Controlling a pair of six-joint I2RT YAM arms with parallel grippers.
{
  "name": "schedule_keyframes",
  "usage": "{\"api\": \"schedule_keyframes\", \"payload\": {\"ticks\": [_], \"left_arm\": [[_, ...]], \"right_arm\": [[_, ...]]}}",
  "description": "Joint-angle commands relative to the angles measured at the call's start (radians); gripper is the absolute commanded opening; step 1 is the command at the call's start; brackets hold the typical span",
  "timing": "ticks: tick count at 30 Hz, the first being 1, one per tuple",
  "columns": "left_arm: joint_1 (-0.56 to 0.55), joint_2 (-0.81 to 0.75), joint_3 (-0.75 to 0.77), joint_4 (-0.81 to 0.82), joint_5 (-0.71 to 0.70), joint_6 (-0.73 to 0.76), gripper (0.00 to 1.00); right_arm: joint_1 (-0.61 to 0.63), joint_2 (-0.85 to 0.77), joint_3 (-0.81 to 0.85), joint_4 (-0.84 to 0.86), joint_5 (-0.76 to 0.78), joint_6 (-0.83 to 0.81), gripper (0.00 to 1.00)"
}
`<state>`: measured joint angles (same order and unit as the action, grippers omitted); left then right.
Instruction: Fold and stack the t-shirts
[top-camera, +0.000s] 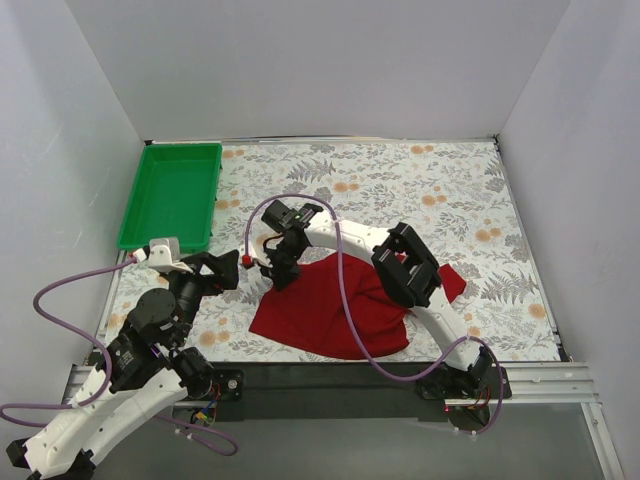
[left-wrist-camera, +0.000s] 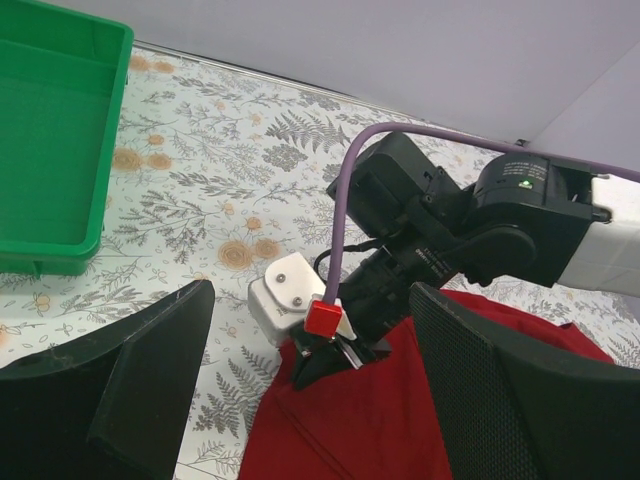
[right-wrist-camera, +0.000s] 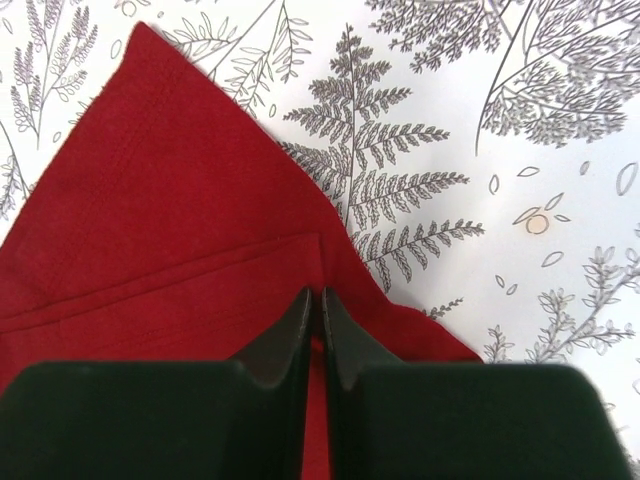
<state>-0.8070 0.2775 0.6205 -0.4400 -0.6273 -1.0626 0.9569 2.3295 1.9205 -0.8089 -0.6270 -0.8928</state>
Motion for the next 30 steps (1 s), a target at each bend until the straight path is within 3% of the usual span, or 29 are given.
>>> {"api": "schedule_keyframes", "payload": {"ticks": [1, 13, 16, 17, 18, 20, 24, 26, 30], "left_arm": [[0.002, 0.012, -0.008, 0.009, 0.003, 0.01, 0.74], [0.002, 0.025, -0.011, 0.014, 0.018, 0.01, 0.73], [0.002, 0.035, -0.033, 0.043, 0.055, 0.026, 0.66], [0.002, 0.04, -0.038, 0.052, 0.09, 0.03, 0.51], [0.002, 0.048, -0.038, 0.056, 0.1, 0.03, 0.46], [0.002, 0.081, -0.047, 0.063, 0.11, -0.011, 0.4], [0.002, 0.163, -0.097, 0.096, 0.153, -0.173, 0.45], [0.002, 0.234, -0.137, 0.087, 0.147, -0.325, 0.45], [0.003, 0.354, -0.185, 0.119, 0.15, -0.462, 0.43]], "right_arm": [[0.0, -0.104, -0.003, 0.008, -0.016, 0.002, 0.11], [-0.015, -0.157, -0.055, 0.007, -0.083, -0.034, 0.09], [-0.038, -0.188, -0.072, 0.005, -0.109, -0.047, 0.06], [-0.055, -0.205, -0.077, 0.005, -0.128, -0.051, 0.06], [-0.064, -0.214, -0.087, 0.005, -0.137, -0.057, 0.06], [-0.093, -0.239, -0.1, 0.008, -0.168, -0.061, 0.06], [-0.135, -0.275, -0.149, 0.01, -0.241, -0.096, 0.04], [-0.151, -0.294, -0.192, 0.01, -0.282, -0.132, 0.04], [-0.153, -0.309, -0.23, 0.013, -0.297, -0.161, 0.03]]}}
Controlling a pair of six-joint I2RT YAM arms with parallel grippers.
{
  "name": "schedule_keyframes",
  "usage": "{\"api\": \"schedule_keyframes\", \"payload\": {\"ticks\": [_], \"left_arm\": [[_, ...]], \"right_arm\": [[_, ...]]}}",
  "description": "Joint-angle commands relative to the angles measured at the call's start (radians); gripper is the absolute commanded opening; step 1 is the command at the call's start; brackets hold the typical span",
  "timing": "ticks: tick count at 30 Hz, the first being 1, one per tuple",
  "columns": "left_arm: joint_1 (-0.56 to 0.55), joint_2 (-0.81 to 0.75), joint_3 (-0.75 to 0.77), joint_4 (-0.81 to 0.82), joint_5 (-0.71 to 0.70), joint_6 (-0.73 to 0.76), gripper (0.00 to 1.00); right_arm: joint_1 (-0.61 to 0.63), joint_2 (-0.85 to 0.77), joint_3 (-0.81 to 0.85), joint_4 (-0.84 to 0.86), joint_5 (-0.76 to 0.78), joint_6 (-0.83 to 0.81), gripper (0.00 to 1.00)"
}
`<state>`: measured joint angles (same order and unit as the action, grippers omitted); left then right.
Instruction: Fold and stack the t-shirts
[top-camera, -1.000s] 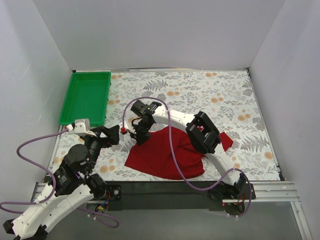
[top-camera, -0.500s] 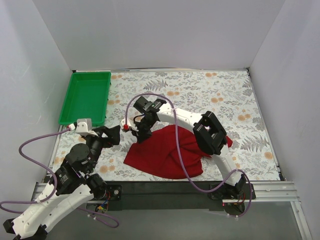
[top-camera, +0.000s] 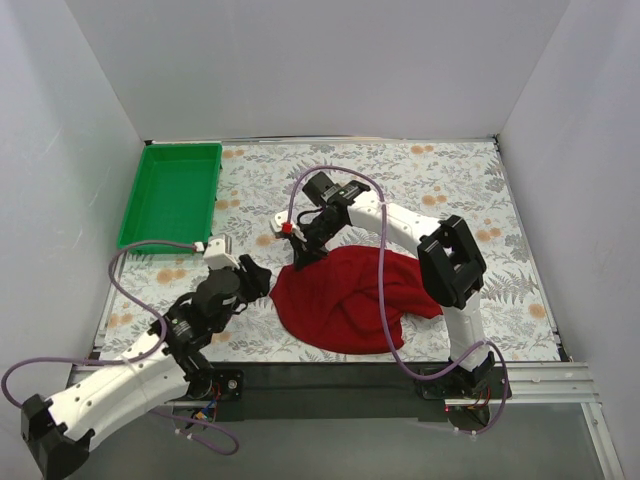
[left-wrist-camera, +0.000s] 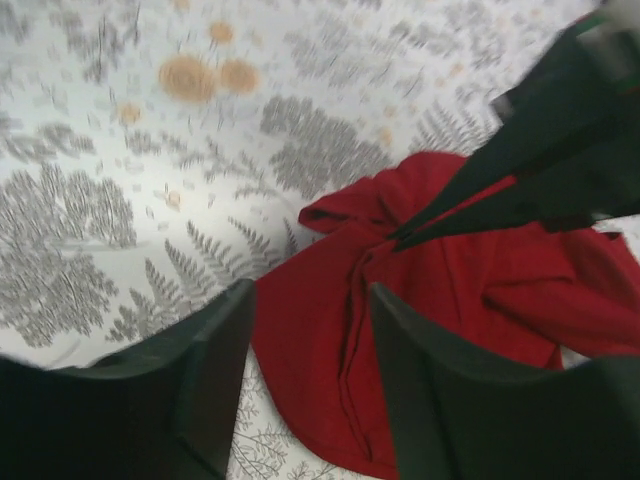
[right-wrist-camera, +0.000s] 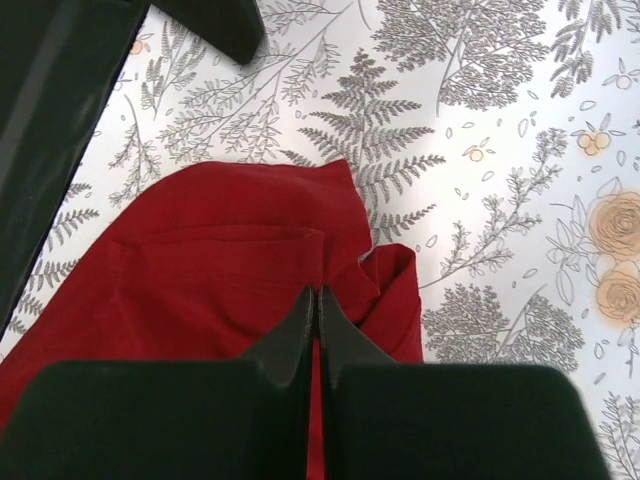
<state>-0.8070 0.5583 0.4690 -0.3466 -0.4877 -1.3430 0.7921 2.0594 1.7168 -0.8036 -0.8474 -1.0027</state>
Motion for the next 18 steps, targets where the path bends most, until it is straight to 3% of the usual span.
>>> {"api": "schedule_keyframes", "payload": {"ticks": [1, 4, 7, 13, 18], "left_arm": [[0.003, 0.093, -0.038, 0.041, 0.012, -0.18, 0.5], [0.003, 0.149, -0.058, 0.092, 0.023, -0.16, 0.67], [0.006, 0.167, -0.081, 0.155, 0.093, -0.104, 0.73], [0.028, 0.169, -0.134, 0.187, 0.161, -0.085, 0.76], [0.107, 0.187, -0.188, 0.248, 0.25, -0.091, 0.77]], "right_arm": [[0.012, -0.039, -0.034, 0.007, -0.081, -0.057, 0.02], [0.01, -0.039, -0.033, 0.009, -0.078, -0.06, 0.02], [0.007, -0.038, -0.036, 0.007, -0.073, -0.06, 0.02], [-0.008, -0.051, -0.045, 0.007, -0.081, -0.062, 0.02], [-0.021, -0.064, -0.062, 0.004, -0.073, -0.073, 0.01]]}}
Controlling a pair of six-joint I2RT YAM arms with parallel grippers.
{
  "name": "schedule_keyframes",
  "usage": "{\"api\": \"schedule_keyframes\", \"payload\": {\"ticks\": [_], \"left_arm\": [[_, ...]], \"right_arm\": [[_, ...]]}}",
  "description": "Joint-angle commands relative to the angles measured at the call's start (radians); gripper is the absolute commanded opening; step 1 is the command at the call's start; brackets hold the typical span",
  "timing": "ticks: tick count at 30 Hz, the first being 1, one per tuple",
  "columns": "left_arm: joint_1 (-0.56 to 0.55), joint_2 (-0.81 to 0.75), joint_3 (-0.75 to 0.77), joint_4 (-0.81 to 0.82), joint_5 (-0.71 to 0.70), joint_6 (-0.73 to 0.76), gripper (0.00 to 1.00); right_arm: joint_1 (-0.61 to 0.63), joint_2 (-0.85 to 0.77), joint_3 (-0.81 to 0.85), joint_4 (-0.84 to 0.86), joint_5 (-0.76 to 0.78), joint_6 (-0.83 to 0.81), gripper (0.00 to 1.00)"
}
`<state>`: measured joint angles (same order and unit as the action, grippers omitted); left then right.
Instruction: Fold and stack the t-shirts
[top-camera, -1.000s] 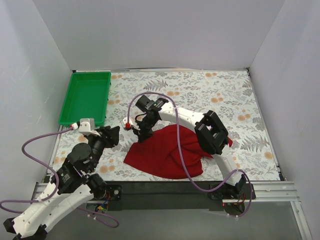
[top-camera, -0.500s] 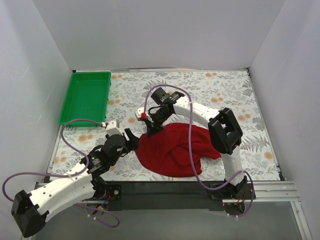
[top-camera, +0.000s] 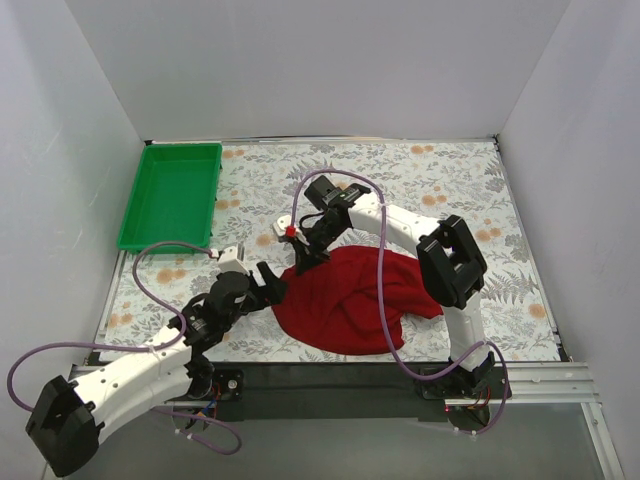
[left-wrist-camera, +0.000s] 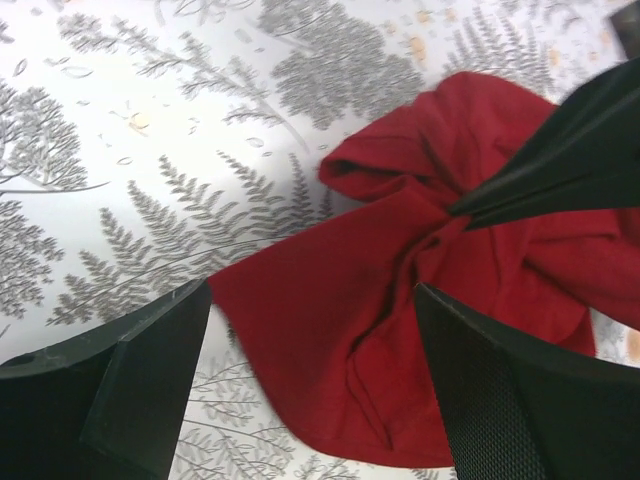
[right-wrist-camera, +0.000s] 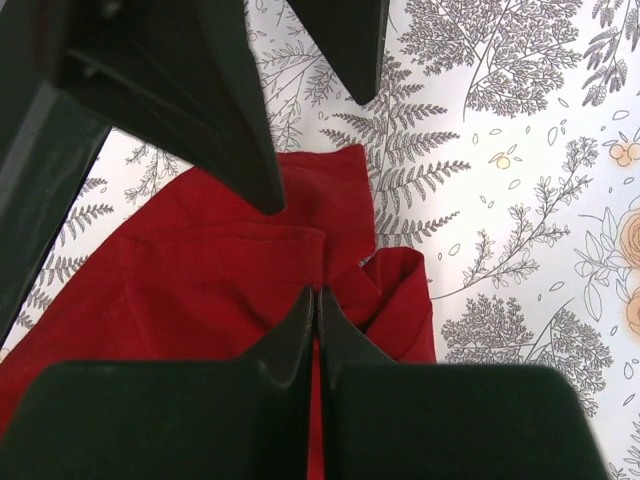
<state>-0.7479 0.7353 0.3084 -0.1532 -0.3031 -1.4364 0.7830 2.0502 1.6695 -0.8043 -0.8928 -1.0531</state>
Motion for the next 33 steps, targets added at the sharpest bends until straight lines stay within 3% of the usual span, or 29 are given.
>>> {"api": "schedule_keyframes", "payload": {"ticks": [1, 5, 11, 24, 33], "left_arm": [[0.067, 0.015, -0.032, 0.06, 0.087, -0.002, 0.76], [0.16, 0.024, -0.055, 0.072, 0.174, -0.012, 0.74], [0.168, 0.045, -0.061, 0.083, 0.242, 0.027, 0.69], [0.177, 0.318, 0.017, 0.138, 0.301, 0.068, 0.54], [0.177, 0.334, -0.006, 0.139, 0.496, 0.042, 0.47]], "right_arm": [[-0.013, -0.058, -0.023, 0.007, -0.012, -0.024, 0.01], [-0.014, -0.062, -0.054, 0.002, 0.025, -0.031, 0.01], [-0.036, -0.084, -0.132, 0.002, 0.078, -0.062, 0.02], [-0.085, -0.094, -0.189, 0.007, 0.051, -0.085, 0.02], [-0.094, -0.082, -0.183, 0.008, 0.052, -0.081, 0.01]]}}
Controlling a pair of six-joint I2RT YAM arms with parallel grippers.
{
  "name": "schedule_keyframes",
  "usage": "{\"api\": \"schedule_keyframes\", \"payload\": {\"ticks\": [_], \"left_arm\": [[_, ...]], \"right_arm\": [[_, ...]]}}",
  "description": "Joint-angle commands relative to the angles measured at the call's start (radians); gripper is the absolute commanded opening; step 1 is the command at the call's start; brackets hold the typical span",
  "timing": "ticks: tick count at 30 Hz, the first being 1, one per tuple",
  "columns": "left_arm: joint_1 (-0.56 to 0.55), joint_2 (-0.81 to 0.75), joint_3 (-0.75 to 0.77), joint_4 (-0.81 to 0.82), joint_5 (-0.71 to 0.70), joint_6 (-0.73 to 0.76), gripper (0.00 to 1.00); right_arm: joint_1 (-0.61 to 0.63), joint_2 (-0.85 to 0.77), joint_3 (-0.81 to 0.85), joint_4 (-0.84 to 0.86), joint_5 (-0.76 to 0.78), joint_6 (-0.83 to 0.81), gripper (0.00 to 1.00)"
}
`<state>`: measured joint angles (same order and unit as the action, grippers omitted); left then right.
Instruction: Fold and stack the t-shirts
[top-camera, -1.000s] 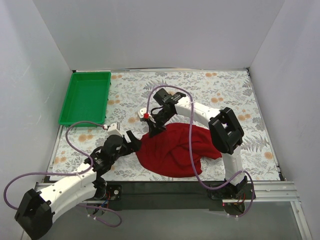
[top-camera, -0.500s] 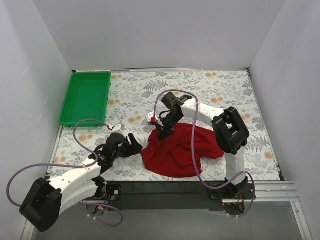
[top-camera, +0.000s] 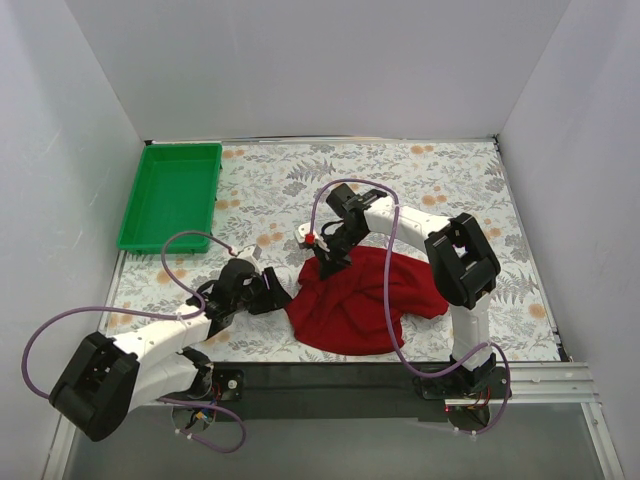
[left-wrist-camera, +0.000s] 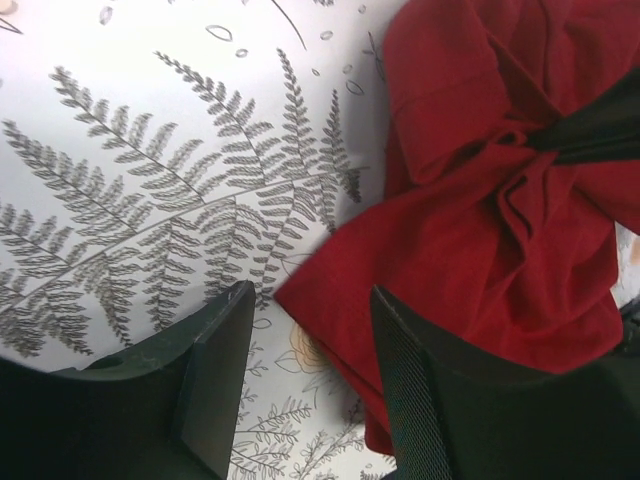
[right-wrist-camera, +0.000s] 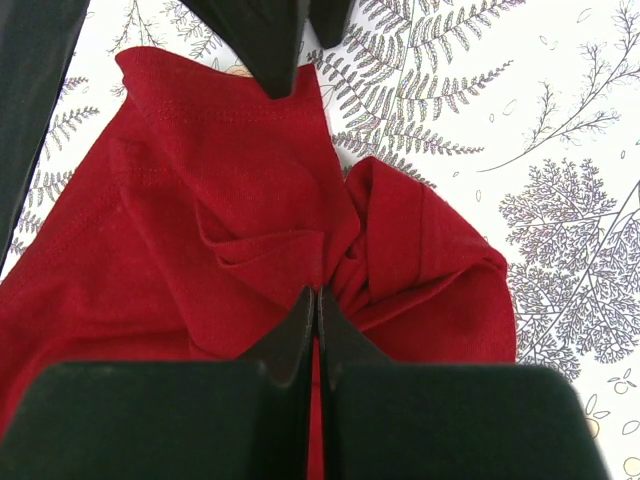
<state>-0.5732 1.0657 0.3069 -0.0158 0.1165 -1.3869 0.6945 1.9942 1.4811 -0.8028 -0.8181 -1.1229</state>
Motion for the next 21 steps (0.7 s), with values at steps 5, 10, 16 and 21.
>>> {"api": "schedule_keyframes", "payload": {"ticks": [5, 10, 16, 21], "left_arm": [[0.003, 0.094, -0.002, 0.01, 0.098, -0.014, 0.41], [0.003, 0.201, 0.038, 0.053, 0.13, -0.004, 0.29], [0.003, 0.166, 0.041, 0.02, 0.088, 0.003, 0.07], [0.003, 0.068, 0.054, -0.052, 0.055, 0.015, 0.0]], "right_arm": [[-0.006, -0.02, 0.013, 0.005, -0.029, -0.006, 0.02], [-0.009, -0.025, 0.011, 0.007, -0.03, -0.003, 0.02], [-0.013, -0.02, 0.013, 0.008, -0.03, -0.003, 0.01], [-0.024, -0.02, 0.022, 0.007, -0.026, 0.006, 0.01]]}}
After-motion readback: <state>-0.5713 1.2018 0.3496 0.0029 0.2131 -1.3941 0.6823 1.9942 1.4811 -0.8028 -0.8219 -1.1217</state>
